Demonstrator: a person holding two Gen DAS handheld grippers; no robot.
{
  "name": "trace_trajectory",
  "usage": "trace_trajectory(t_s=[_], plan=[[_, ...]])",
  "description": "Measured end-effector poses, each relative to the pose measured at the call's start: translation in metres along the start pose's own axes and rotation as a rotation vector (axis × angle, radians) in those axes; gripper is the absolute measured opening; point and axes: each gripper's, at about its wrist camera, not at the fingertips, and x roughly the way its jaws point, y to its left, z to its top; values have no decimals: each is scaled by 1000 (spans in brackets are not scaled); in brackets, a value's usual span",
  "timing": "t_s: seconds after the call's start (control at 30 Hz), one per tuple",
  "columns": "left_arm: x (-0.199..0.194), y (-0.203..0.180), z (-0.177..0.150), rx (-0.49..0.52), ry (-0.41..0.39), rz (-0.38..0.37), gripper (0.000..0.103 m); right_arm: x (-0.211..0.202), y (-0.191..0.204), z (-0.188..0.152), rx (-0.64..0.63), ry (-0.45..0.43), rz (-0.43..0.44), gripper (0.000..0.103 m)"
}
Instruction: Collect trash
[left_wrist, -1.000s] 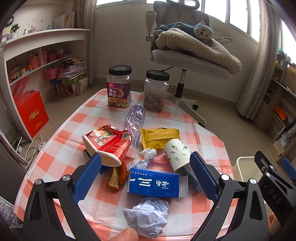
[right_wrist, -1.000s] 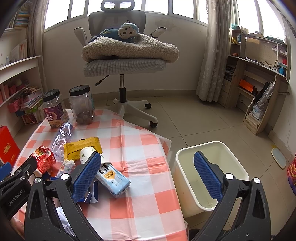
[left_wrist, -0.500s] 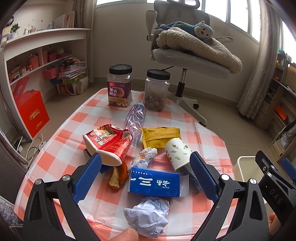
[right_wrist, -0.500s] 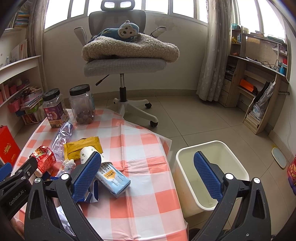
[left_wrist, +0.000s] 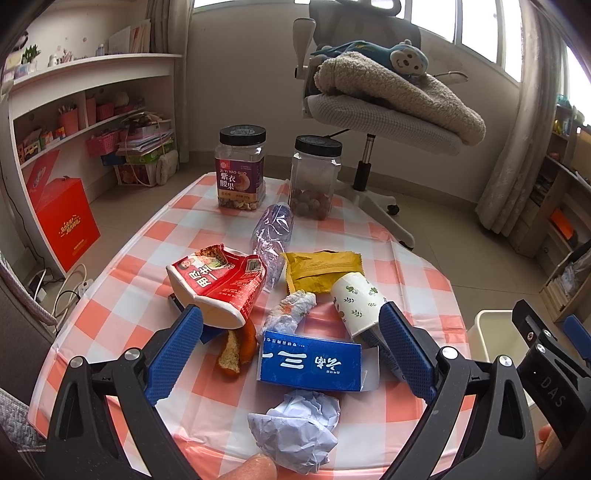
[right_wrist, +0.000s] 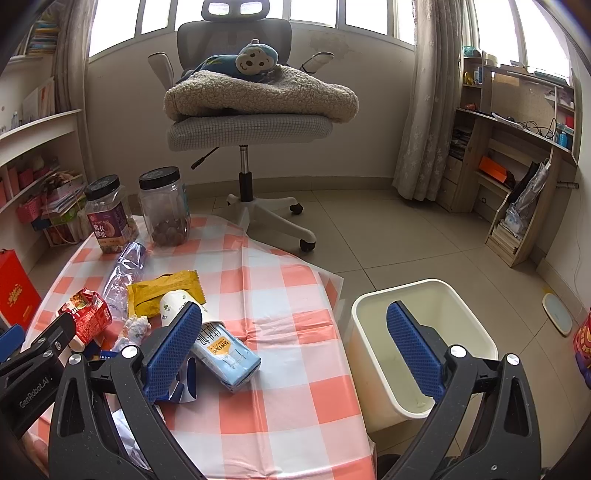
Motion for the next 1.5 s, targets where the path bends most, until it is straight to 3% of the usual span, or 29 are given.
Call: trace_trajectory(t_s=[0.33, 0.5, 0.77, 0.83, 0.97, 1.03, 1.17, 1.33, 1.5], plan=[[2, 1, -1, -2, 8, 5, 93, 0, 0, -1, -1, 7, 3, 96], [10, 11, 5, -25, 48, 7, 93, 8, -5, -4, 14, 49, 20, 96], [43, 65, 43, -134, 193, -59, 96, 29, -5, -5, -8, 188, 79, 96], [57, 78, 50, -155, 264, -86, 96, 32, -5, -5, -9, 211, 95, 96], [91, 102, 50, -195, 430, -43, 96, 39, -11, -4, 20, 259, 117, 96], [104, 113, 42, -252, 496, -17, 96, 44, -15, -3, 37, 281, 128, 96], [131, 133, 29, -396, 565, -53, 96, 53, -16, -4, 48, 307, 129, 96], [147, 137, 19, -596, 591, -183, 96, 60, -13, -3, 41, 315, 114, 96], [166, 130, -9, -862, 701, -304, 95, 69, -12, -2, 49, 330, 110, 96]])
